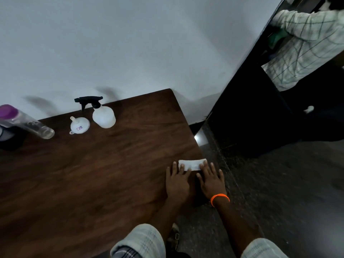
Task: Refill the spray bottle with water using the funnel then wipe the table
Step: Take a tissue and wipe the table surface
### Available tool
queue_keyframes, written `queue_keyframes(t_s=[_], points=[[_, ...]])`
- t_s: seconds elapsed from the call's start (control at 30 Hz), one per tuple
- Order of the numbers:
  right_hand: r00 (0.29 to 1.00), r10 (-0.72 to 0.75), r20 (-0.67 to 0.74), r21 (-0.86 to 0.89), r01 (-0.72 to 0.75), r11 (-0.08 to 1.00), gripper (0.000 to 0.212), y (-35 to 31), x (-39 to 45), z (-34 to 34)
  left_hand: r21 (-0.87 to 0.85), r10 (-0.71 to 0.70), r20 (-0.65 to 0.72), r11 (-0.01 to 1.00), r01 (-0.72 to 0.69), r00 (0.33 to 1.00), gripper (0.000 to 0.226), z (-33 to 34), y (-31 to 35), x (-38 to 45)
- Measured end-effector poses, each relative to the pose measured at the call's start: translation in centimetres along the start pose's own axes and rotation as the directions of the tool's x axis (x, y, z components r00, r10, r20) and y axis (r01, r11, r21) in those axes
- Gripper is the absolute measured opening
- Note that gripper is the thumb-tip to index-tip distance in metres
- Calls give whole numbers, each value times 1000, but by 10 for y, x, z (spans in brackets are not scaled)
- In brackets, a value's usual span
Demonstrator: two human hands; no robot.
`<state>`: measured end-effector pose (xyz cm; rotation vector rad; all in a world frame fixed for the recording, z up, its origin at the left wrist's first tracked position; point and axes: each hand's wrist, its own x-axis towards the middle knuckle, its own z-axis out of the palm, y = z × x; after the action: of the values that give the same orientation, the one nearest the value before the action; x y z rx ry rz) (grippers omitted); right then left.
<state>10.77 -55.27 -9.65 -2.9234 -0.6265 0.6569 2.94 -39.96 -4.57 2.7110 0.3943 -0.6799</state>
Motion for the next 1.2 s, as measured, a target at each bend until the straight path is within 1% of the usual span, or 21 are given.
queue_keyframes(t_s=[0.07,0.23,0.33,0.4,0.47,0.53,0.57,0.63,0.73,0.87,1.07,1.2], points=[[1000,3,-9,6,-3,1000,77,9,-19,9,6,18,8,1000,-18,1000,59,10,8,-15],[1000,22,-10,8,-22,1000,66,23,-64,31,46,52,21,998,-53,998,67,35,25,-50],[999,18,-34,25,-17,1000,62,29,-84,42,26,49,47,998,-50,998,66,45,34,-70],[998,2,-60,14,-1,1000,65,34,-92,47,-1,16,50,1000,-16,999,66,52,37,-82],[998,-12,-66,-1,12,1000,76,35,-100,50,-18,29,8,999,-29,1000,67,60,37,-92],[997,-32,-65,-5,31,999,82,34,-110,55,2,52,-39,999,-52,998,74,66,34,-104],[997,-38,-60,-8,38,999,81,33,-114,58,26,45,-39,999,-44,998,72,67,33,-109],[997,-59,-58,-33,57,998,75,31,-122,62,21,2,-31,1000,-1,1000,59,79,29,-116],[996,-78,-38,-31,77,997,77,23,-133,67,-4,-6,-42,1000,6,999,53,98,19,-126],[991,-121,-59,-1,121,993,80,8,-141,71,-13,-49,-44,999,49,998,48,103,6,-141],[981,-191,-27,-40,190,981,80,-20,-152,75,-57,-105,-50,993,102,993,53,106,-21,-170],[971,-239,-26,-57,237,970,79,-48,-160,79,-88,-146,-7,986,145,989,53,111,-47,-182]])
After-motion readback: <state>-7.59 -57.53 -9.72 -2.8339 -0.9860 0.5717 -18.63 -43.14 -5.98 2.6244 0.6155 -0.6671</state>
